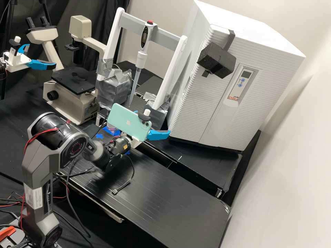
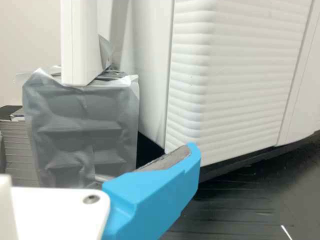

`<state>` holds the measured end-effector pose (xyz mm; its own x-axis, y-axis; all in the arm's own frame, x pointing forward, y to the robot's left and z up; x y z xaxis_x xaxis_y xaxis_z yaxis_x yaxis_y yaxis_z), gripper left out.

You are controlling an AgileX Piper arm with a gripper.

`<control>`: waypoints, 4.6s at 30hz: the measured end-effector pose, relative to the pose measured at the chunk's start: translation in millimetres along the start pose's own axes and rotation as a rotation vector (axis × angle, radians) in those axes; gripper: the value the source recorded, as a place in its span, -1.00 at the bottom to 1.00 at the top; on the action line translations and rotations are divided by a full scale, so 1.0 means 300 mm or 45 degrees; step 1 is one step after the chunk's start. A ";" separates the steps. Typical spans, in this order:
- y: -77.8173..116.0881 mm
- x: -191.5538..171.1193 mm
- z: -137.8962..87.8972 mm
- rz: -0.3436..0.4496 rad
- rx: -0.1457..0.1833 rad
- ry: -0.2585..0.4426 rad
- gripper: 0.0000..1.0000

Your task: Open the door

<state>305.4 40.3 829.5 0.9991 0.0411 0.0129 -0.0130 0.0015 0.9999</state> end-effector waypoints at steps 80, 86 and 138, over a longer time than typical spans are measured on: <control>0.517 0.082 -0.086 0.368 0.135 0.090 -1.00; 0.521 0.084 -0.089 0.369 0.130 0.088 -1.00; 0.536 0.114 -0.101 0.367 0.130 0.053 -1.00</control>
<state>336.1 72.2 990.7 0.9523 0.0665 0.2979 -0.2891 -0.1164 0.9502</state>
